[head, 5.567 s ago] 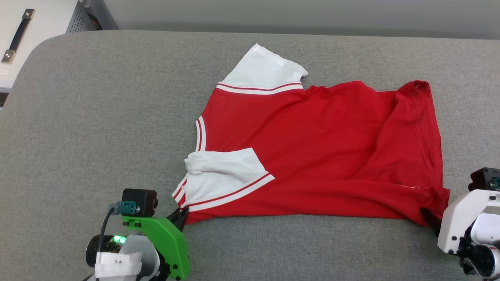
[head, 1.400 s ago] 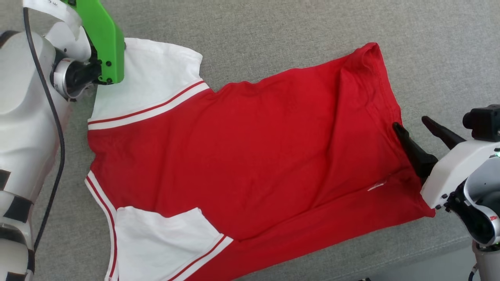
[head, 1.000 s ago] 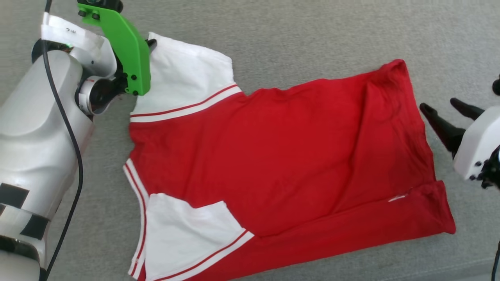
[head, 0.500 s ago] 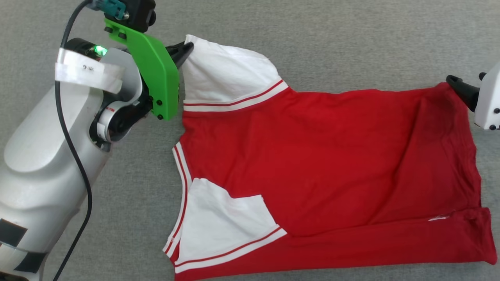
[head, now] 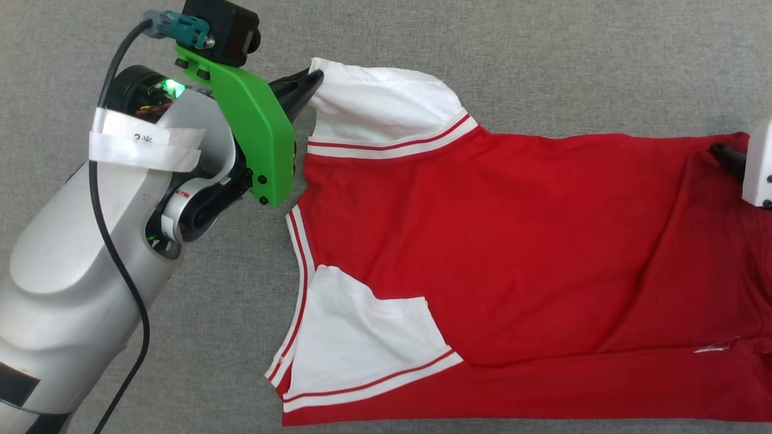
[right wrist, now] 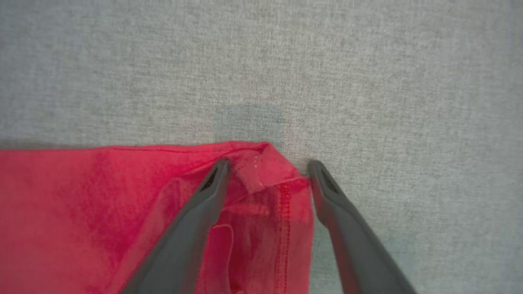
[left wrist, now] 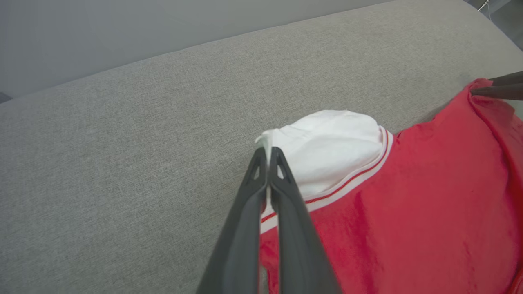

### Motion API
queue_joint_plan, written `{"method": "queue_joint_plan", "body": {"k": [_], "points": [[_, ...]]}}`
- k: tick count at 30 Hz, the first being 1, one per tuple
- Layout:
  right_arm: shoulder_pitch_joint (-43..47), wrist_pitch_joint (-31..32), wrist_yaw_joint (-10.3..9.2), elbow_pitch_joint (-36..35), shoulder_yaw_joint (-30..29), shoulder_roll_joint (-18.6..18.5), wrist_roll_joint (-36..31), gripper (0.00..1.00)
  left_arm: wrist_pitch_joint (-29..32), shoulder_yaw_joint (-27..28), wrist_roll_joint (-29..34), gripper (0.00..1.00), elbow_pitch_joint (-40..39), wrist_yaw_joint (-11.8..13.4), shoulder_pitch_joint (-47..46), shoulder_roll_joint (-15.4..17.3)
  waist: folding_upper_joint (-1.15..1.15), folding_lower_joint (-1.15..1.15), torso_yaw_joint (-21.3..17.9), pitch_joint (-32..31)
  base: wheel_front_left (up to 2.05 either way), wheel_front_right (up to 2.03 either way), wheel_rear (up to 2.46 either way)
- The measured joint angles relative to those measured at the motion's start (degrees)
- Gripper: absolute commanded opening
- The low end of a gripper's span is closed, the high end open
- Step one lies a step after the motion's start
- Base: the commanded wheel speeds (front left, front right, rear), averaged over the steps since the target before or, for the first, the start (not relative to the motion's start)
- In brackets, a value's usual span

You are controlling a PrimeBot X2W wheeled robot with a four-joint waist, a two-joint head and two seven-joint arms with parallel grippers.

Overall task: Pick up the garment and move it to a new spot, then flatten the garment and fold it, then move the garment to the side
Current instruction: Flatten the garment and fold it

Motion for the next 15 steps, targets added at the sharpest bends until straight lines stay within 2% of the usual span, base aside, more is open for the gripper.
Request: {"method": "queue_joint_plan", "body": {"k": [8, 9, 10, 11, 15], "points": [[-1.0, -1.4, 0.0, 2.4, 1.7, -1.2, 0.3, 1.0, 0.0, 0.0, 0.0, 0.0, -0.4, 0.6, 0.2, 0.5, 0.0, 0.0, 0.3, 1.3, 0.0, 0.0, 0.0], [-1.0, -1.4, 0.0, 2.6, 2.0, -1.3, 0.7, 0.89, -0.2, 0.0, 0.0, 0.0, -0.3, 0.6, 0.2, 0.5, 0.0, 0.0, 0.3, 1.5, 0.0, 0.0, 0.0], [-1.0, -1.3, 0.0, 2.7, 2.3, -1.5, 1.3, 0.11, -0.2, 0.0, 0.1, 0.0, -0.2, 0.6, 0.2, 0.5, 0.0, 0.0, 0.4, 1.6, 0.0, 0.0, 0.0], [-1.0, -1.3, -0.01, 2.8, 2.4, -1.5, 1.7, 0.0, -0.3, 0.0, 0.2, 0.0, 0.0, 0.6, 0.2, 0.5, 0.0, 0.0, 0.4, 1.6, 0.0, 0.0, 0.0], [-1.0, -1.6, 0.0, 3.1, 3.4, -1.5, 3.3, 0.0, -1.3, 0.0, 0.3, 0.0, 1.4, 0.6, 0.2, 0.5, 0.0, 0.0, 0.4, 1.3, 0.0, 0.0, 0.0]]}}
